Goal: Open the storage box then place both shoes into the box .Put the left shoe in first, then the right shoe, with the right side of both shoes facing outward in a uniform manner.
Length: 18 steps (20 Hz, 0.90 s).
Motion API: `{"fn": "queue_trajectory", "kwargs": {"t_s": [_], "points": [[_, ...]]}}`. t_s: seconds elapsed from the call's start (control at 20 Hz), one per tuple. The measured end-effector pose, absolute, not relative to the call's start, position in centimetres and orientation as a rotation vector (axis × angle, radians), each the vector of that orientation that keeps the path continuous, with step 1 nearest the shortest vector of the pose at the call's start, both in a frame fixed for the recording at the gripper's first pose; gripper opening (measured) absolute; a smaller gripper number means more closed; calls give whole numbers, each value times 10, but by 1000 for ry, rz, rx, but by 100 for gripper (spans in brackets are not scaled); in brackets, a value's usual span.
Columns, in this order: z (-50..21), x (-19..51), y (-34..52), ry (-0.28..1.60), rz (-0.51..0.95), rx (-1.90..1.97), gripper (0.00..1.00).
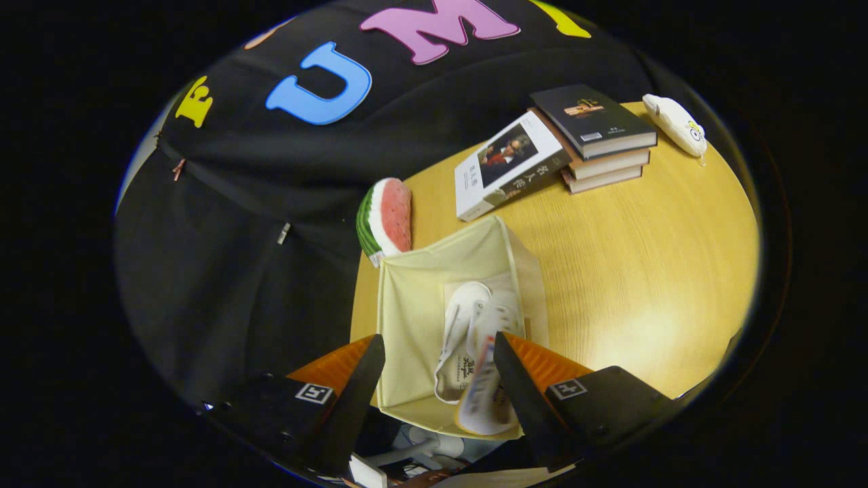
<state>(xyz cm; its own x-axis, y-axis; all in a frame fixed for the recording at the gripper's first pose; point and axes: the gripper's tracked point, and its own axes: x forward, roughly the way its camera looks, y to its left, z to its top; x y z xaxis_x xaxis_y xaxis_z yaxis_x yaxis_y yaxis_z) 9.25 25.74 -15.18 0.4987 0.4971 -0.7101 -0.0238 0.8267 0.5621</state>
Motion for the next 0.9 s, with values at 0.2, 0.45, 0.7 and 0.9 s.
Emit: {"fn": "queue_trajectory", "kwargs": {"t_s": [0.2,0.45,0.7,0.9], "points": [[-111,101,207,841,281,470,99],[-60,97,139,623,199,362,99],[-7,86,76,368,126,62,99],[43,84,39,155,117,-51,99]]}}
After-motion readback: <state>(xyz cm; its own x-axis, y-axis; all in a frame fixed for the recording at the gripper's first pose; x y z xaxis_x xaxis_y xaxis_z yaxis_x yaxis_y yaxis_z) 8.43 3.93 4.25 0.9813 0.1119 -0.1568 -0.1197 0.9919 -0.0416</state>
